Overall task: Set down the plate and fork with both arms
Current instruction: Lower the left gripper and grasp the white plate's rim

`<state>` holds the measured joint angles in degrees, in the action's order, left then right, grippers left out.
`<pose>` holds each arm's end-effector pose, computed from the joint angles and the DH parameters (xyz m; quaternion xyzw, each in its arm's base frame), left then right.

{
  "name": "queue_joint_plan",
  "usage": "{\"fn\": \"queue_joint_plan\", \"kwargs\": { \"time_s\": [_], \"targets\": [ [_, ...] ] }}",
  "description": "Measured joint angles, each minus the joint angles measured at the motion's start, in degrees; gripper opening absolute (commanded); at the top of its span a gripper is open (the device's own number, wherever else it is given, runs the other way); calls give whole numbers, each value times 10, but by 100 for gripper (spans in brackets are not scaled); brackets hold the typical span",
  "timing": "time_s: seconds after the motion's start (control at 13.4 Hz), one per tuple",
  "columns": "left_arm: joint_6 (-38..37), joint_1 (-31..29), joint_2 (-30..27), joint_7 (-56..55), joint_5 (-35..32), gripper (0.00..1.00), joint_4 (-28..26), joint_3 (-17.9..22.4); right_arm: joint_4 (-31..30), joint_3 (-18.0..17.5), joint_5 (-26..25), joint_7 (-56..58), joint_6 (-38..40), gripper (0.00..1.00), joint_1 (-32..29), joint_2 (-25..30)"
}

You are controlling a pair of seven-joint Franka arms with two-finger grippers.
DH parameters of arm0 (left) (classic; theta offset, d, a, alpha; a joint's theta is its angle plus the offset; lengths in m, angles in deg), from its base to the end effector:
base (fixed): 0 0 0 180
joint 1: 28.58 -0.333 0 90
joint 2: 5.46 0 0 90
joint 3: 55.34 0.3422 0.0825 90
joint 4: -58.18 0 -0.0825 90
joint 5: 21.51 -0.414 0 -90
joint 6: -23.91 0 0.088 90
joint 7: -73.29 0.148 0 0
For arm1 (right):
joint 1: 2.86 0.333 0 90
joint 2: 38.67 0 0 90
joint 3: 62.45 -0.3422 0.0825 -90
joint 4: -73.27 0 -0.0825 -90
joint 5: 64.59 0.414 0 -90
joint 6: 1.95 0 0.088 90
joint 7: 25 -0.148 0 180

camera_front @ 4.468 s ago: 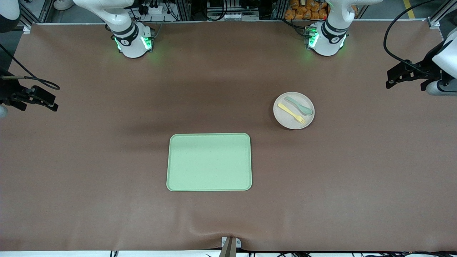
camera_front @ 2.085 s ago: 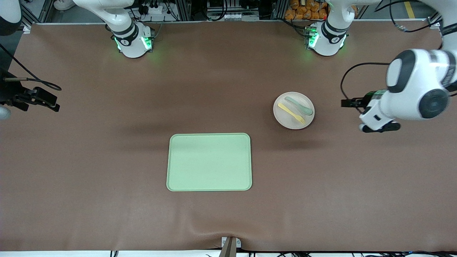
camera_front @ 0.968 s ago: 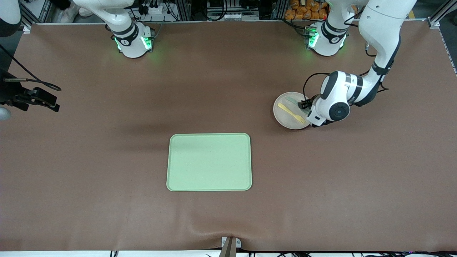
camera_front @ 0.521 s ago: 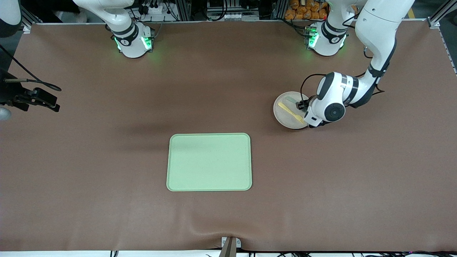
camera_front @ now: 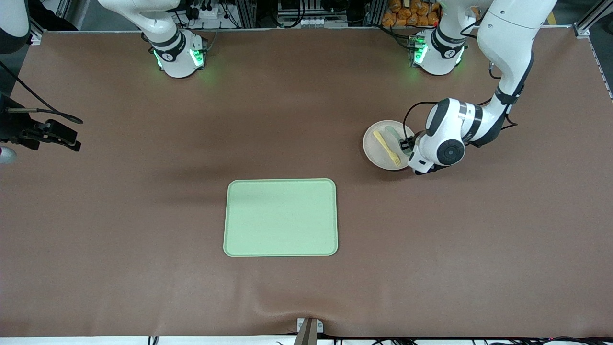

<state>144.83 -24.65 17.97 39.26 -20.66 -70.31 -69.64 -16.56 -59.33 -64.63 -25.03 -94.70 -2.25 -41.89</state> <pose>0.4534 -0.1625 0.1222 -0.9543 -0.1345 0.2588 0.0655 0.6060 -0.0259 0.5820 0.9998 -0.0221 -0.0026 0.0018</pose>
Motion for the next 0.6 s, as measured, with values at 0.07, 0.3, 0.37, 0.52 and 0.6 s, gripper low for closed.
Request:
{"fn": "queue_joint_plan", "kwargs": {
  "time_s": [0.07,0.3,0.37,0.52,0.6],
  "targets": [
    [0,0,4,0,-11,0,7,0,0,0,0,0,0,100,-1,0],
    [3,-1,27,9,-36,0,37,2,0,1,0,0,0,100,-1,0],
    [3,-1,33,21,-40,0,48,2,0,1,0,0,0,100,-1,0],
    [4,-2,41,53,-42,0,70,4,0,1,0,0,0,100,-1,0],
    [5,-3,42,70,-42,0,81,4,0,1,0,0,0,100,-1,0]
  ]
}}
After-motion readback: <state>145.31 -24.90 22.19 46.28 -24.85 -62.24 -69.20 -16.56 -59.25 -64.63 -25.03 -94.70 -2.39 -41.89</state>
